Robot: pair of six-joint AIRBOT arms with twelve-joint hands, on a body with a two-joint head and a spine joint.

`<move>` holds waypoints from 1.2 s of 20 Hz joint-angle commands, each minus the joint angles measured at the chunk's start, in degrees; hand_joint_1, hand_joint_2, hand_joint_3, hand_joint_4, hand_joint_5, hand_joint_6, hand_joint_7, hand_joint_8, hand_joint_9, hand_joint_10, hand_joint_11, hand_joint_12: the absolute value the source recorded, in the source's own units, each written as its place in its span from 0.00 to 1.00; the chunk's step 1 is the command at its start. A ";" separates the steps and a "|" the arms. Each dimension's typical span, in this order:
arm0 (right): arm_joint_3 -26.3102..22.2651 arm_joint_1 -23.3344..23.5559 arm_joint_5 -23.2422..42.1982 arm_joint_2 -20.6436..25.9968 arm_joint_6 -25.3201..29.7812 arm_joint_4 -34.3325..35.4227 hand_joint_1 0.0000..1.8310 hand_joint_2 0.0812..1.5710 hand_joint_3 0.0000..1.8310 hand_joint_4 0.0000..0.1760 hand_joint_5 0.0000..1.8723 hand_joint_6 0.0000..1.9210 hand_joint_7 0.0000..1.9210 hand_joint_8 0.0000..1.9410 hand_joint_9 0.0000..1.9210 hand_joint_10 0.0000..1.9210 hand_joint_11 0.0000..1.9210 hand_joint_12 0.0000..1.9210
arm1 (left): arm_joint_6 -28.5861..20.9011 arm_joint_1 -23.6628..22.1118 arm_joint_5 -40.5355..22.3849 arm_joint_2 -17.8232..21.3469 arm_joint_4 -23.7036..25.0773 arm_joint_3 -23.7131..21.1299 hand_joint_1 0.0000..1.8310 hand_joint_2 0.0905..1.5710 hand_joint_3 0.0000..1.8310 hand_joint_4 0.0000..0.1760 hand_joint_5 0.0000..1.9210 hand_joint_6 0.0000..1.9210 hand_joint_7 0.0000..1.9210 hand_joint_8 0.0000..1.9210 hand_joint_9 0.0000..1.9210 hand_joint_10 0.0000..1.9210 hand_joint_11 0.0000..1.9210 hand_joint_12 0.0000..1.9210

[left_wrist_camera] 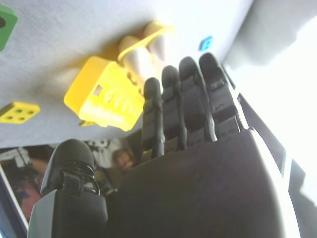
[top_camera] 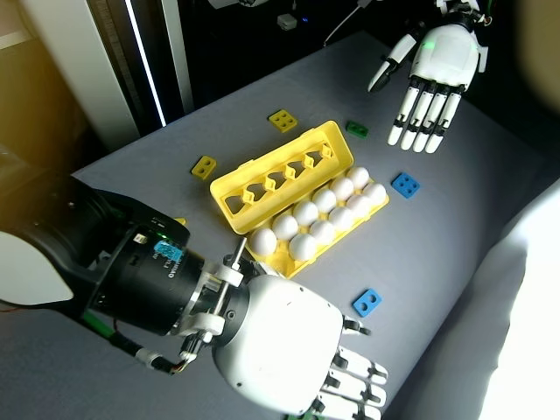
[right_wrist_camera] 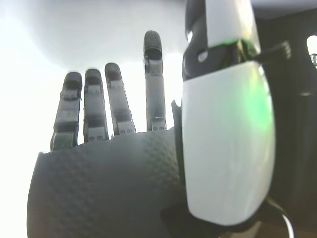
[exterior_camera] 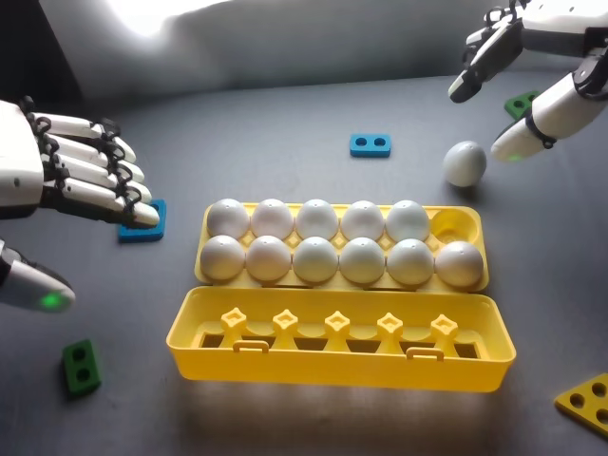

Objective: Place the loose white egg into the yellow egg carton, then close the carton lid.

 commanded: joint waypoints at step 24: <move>4.54 -5.84 17.71 -3.49 -18.56 2.87 0.56 0.48 0.00 0.99 0.41 0.00 0.13 0.00 0.00 0.00 0.00 0.00 | -6.45 1.90 -8.71 1.09 -0.98 5.01 0.00 0.77 0.00 0.00 0.15 0.00 0.14 0.00 0.11 0.00 0.00 0.22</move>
